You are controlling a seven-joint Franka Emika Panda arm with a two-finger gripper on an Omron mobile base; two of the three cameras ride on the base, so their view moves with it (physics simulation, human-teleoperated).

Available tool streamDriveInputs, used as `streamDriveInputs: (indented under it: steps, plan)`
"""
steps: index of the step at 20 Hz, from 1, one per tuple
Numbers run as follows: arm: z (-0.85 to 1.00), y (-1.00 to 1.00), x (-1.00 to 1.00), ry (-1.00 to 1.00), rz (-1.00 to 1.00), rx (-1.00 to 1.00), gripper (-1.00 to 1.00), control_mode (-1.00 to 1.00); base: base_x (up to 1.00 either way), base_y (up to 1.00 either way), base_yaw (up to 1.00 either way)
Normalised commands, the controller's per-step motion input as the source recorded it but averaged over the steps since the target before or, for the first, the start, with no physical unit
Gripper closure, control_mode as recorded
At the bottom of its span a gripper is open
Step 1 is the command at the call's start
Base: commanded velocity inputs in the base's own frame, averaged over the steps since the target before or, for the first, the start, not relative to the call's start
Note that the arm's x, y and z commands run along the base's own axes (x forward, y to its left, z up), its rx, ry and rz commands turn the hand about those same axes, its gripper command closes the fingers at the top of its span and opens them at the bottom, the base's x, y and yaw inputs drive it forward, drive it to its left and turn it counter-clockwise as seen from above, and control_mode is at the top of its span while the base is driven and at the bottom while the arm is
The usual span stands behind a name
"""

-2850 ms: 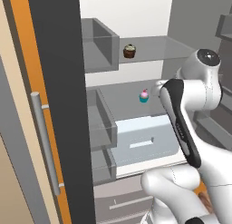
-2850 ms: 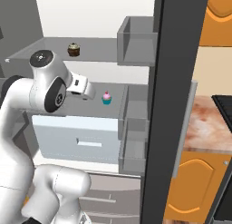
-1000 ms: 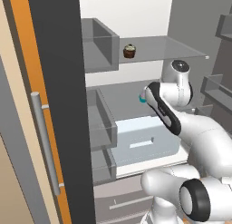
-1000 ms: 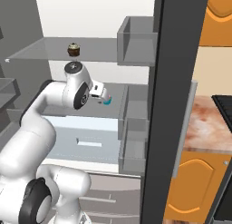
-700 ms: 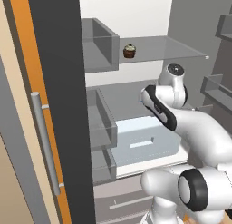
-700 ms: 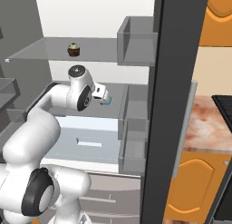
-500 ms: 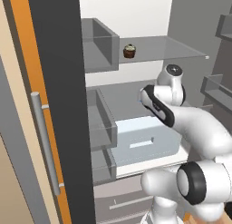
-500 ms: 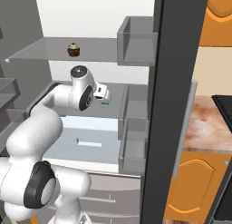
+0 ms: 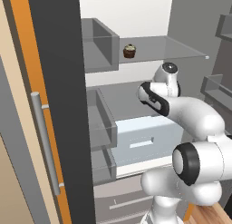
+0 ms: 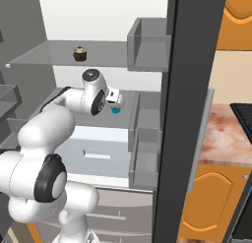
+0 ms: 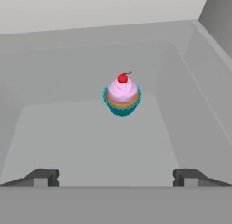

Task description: Take the cupcakes from the fridge and place them on the empty tray on the dining counter.

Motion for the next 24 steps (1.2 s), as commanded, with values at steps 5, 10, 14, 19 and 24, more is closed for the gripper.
streamDriveInputs:
  steps: [5, 10, 14, 19, 24]
  plan:
    - [-0.11, -0.16, 0.23, 0.0, 0.0, 0.0, -1.0, -1.0, 0.0, 0.0, 0.0]
    - [-0.2, -0.13, 0.08, 0.0, 0.0, 0.0, -1.0, -1.0, 0.0, 0.0, 0.0]
    - [-0.14, 0.0, 0.12, 0.0, 0.0, 0.0, -1.0, -1.0, 0.0, 0.0, 0.0]
    - [-0.08, 0.01, 0.19, 0.0, 0.0, 0.01, -1.0, -1.0, 0.0, 0.0, 0.0]
    - [-0.17, 0.0, 0.27, 0.0, 0.0, 0.02, -1.0, -1.0, 0.0, 0.0, 0.0]
